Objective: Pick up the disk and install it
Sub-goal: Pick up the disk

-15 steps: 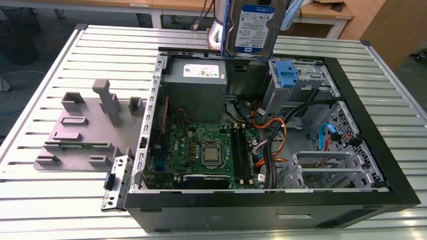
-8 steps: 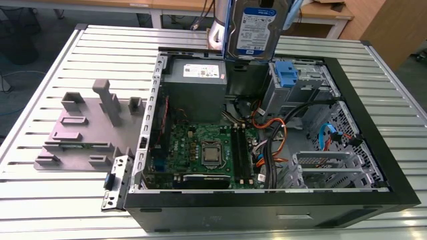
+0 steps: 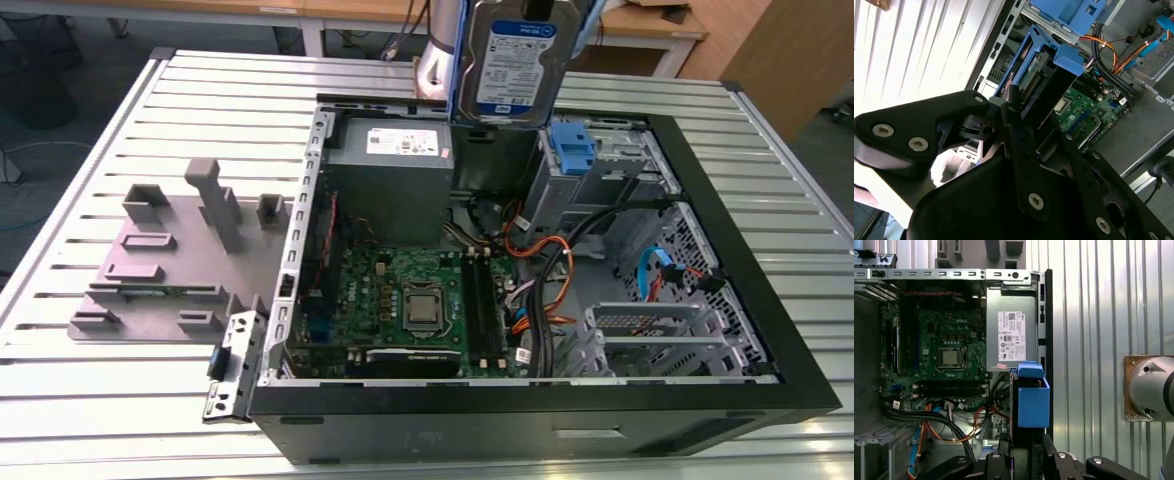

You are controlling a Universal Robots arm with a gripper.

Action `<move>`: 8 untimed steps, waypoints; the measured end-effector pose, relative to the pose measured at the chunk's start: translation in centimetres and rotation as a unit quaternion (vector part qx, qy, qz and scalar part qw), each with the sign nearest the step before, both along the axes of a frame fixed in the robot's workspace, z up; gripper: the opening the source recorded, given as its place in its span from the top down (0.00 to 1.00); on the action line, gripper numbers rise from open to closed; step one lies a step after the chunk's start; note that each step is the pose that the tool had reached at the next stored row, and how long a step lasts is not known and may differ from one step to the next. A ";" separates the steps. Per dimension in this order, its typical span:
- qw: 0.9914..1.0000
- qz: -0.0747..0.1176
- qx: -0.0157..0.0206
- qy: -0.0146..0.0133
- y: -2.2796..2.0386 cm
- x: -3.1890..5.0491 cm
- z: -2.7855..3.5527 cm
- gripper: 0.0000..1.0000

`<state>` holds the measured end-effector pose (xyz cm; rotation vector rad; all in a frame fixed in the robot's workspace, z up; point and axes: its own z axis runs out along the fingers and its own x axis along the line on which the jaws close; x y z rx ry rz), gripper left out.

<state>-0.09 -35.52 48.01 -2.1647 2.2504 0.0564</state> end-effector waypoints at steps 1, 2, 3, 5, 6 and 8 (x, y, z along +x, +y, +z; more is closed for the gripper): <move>1.000 0.000 0.000 0.000 -0.08 0.05 -0.02 0.65; 1.000 0.000 0.000 0.000 -0.16 0.10 -0.06 0.65; 1.000 0.000 0.000 0.000 -0.24 0.15 -0.09 0.65; 1.000 0.000 0.000 0.000 -0.40 0.26 -0.15 0.65; 1.000 0.000 0.000 0.000 -0.49 0.31 -0.17 0.65; 1.000 0.000 0.000 0.000 -0.66 0.41 -0.24 0.65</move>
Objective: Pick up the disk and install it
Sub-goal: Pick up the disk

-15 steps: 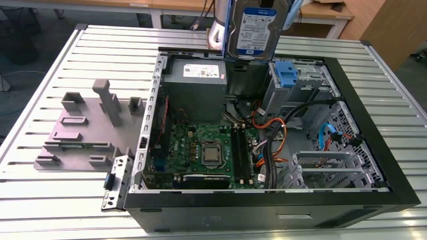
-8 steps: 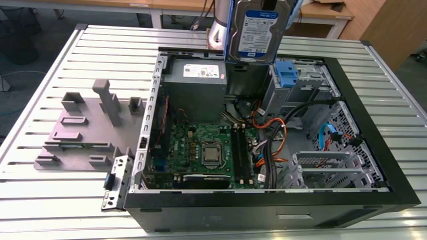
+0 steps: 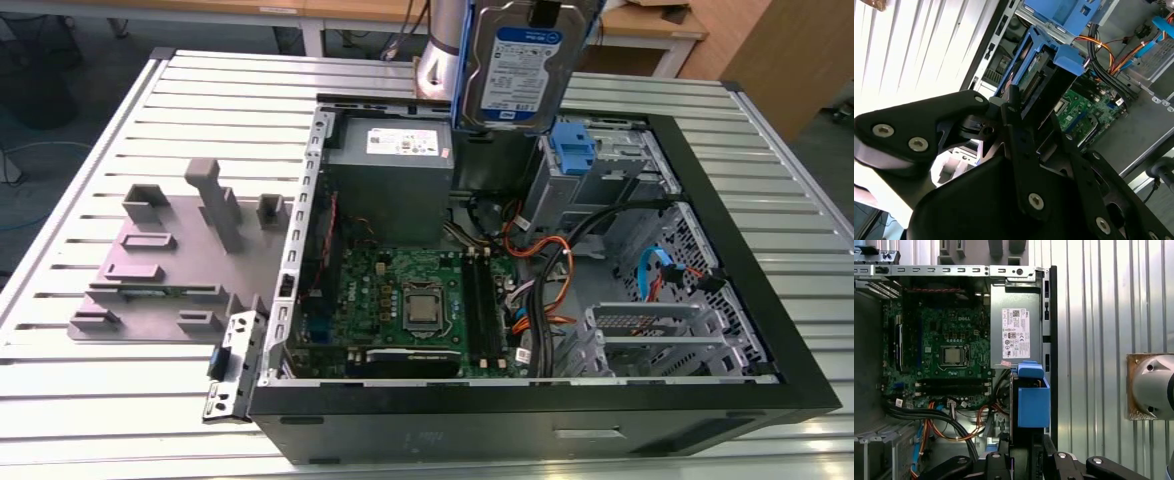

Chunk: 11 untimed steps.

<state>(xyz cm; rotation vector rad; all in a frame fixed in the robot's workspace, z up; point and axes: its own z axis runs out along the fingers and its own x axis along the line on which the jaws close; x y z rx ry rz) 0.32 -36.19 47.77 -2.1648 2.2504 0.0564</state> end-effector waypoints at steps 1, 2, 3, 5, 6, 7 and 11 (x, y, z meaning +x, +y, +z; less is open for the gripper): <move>1.000 0.000 0.000 0.000 -0.09 0.05 -0.03 0.65; 1.000 0.000 0.000 0.000 -0.18 0.09 -0.06 0.65; 1.000 0.000 0.000 0.000 -0.27 0.13 -0.09 0.65; 1.000 0.000 0.000 0.000 -0.48 0.19 -0.15 0.65; 1.000 0.000 0.000 0.000 -0.61 0.21 -0.19 0.65; 1.000 0.000 0.000 0.000 -0.75 0.22 -0.21 0.65; 1.000 0.000 0.000 0.000 -1.39 0.23 -0.29 0.65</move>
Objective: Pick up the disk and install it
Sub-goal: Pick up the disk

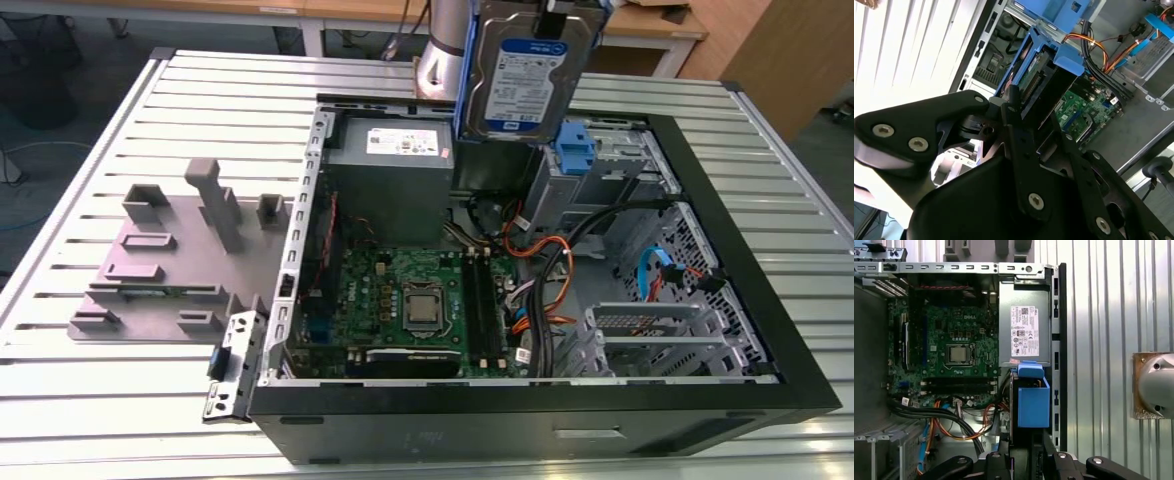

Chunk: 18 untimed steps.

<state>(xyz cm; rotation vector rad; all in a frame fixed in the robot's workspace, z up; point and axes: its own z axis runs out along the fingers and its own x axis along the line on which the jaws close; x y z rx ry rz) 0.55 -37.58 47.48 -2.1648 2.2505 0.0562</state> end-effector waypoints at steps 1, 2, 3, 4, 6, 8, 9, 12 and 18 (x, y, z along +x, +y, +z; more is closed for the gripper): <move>1.000 0.000 0.000 0.000 -0.17 0.00 -0.02 0.65; 1.000 0.000 0.000 0.000 -0.34 0.00 -0.03 0.65; 1.000 0.000 0.000 0.000 -0.50 0.00 -0.03 0.65; 1.000 0.000 0.000 0.000 -0.65 0.00 -0.05 0.65; 1.000 0.000 0.000 0.000 -0.97 0.00 -0.05 0.65; 1.000 0.000 0.000 0.000 -1.28 0.00 -0.06 0.65; 1.000 0.000 0.000 0.000 -1.44 0.00 -0.07 0.65; 1.000 0.000 0.000 0.000 -1.86 0.00 -0.07 0.65; 1.000 0.000 0.000 0.000 -2.80 0.00 -0.09 0.65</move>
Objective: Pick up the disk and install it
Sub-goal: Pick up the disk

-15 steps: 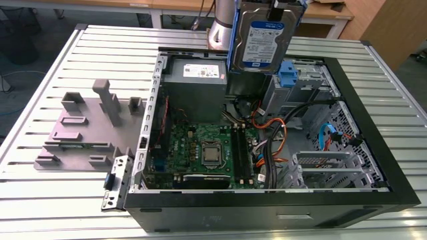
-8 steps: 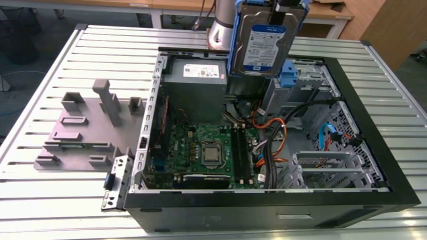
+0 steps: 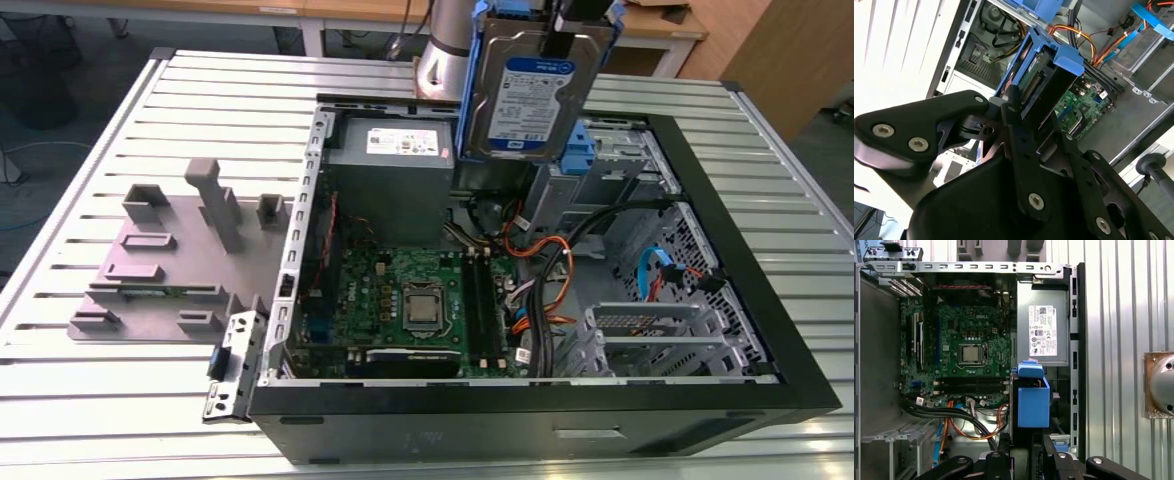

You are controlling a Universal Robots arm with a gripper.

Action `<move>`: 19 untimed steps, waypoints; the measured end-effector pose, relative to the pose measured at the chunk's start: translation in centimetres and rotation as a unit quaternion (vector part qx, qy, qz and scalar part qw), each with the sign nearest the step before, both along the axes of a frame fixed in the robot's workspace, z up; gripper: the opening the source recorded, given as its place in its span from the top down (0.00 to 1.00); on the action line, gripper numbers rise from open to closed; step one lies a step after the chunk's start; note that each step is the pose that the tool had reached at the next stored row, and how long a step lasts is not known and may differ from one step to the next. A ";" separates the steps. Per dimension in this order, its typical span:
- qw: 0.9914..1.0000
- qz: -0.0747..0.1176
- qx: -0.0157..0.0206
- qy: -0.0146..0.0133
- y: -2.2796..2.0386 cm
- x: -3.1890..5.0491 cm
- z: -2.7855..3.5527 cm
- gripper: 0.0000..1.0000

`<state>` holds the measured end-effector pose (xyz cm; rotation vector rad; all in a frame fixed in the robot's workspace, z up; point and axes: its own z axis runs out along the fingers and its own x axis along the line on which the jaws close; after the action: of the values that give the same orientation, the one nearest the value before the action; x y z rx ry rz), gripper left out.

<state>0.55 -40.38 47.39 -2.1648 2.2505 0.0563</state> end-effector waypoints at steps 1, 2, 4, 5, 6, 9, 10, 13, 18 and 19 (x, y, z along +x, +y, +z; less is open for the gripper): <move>1.000 0.000 0.000 0.000 -0.15 0.00 0.00 0.65; 1.000 0.000 0.000 0.000 -0.30 0.00 -0.01 0.65; 1.000 0.000 0.000 0.000 -0.60 0.00 -0.01 0.65; 1.000 0.000 0.000 0.000 -0.74 0.00 -0.01 0.65; 1.000 0.000 0.000 0.000 -0.89 0.00 -0.02 0.65; 1.000 0.000 0.000 0.000 -1.27 0.00 -0.03 0.65; 1.000 0.000 0.000 0.000 -1.41 0.00 -0.03 0.65; 1.000 0.000 0.000 0.000 -1.90 0.00 -0.05 0.65; 1.000 0.000 0.000 0.000 -2.83 0.00 -0.08 0.65; 1.000 0.000 0.000 0.000 -3.04 0.00 -0.08 0.65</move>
<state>0.55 -43.41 47.31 -2.1648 2.2505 0.0563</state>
